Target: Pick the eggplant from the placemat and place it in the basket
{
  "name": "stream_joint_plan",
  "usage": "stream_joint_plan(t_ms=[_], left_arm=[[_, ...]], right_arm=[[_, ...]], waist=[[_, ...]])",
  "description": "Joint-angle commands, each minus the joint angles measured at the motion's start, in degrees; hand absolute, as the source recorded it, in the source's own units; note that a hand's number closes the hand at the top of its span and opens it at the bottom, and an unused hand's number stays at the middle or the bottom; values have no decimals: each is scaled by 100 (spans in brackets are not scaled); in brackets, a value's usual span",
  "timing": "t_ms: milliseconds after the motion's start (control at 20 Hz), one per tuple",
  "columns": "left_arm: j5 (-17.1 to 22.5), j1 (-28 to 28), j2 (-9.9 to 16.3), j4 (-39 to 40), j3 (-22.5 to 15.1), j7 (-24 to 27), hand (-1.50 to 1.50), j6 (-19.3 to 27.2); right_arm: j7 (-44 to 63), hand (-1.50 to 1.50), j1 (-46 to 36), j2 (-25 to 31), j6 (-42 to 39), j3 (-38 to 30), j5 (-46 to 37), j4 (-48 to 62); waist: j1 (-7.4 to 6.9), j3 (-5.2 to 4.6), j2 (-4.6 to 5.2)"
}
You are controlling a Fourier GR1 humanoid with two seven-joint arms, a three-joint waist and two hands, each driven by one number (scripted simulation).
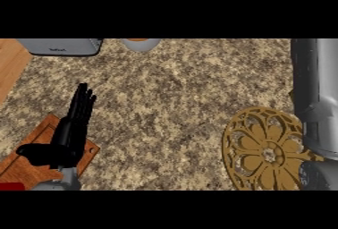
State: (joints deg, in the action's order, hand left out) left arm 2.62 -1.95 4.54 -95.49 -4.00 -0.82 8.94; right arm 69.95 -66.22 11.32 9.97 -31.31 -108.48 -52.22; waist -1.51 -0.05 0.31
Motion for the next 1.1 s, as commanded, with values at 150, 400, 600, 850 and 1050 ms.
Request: stream_joint_plan(t_ms=[150,400,600,850,1050], left_arm=[[-10,-41,97,-125,111,-171,0,27],[17,39,55,-203,138,-189,0,47],[3,146,-38,-96,54,5,0,-5],[3,191,38,-248,150,-86,0,-4],[153,11,161,86,346,31,0,-216]], right_arm=[[1003,150,307,-26,112,-431,-246,-379],[620,150,661,-288,-415,-512,-214,-1086],[216,150,1199,-400,-670,-718,-25,-1596],[169,150,1625,-716,-719,-721,14,-2093],[-57,150,2062,-755,-134,-862,295,-2231]], waist=[[101,6,-23],[179,3,-54],[205,3,-56],[162,4,-50],[157,5,-33]])
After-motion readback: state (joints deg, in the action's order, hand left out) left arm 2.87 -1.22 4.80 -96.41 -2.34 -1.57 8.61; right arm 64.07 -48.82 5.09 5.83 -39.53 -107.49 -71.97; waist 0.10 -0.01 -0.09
